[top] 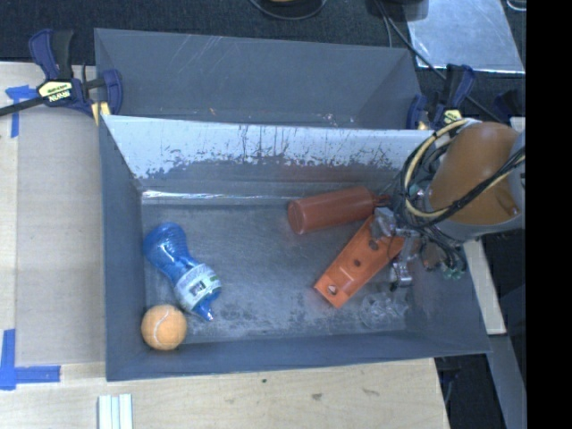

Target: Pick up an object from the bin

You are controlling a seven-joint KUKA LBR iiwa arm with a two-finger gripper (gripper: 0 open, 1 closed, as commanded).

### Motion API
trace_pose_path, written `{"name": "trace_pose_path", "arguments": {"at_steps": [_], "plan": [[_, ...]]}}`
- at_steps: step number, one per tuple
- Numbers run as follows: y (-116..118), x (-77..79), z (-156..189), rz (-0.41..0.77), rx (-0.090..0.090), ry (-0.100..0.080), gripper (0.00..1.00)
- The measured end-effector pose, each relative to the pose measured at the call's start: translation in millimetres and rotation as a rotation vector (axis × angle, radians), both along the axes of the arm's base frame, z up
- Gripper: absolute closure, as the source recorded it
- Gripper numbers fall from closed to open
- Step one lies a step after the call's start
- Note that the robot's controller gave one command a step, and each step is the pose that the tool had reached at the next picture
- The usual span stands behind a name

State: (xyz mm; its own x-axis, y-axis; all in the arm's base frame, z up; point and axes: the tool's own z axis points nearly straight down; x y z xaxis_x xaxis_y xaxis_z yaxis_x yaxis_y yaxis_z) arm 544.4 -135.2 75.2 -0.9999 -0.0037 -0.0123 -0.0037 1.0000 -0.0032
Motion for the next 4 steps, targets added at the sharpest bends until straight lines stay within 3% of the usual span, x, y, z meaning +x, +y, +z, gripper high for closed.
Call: {"name": "trace_pose_path", "arguments": {"at_steps": [1, 2, 4], "plan": [[-0.3, 55.4, -3.0, 0.157, 0.002, 0.032, 0.00], [21.8, 64.0, 3.8, 0.056, -0.003, -0.001, 1.00], [21.9, 64.0, 3.8, 0.057, -0.004, -0.001, 1.00]]}}
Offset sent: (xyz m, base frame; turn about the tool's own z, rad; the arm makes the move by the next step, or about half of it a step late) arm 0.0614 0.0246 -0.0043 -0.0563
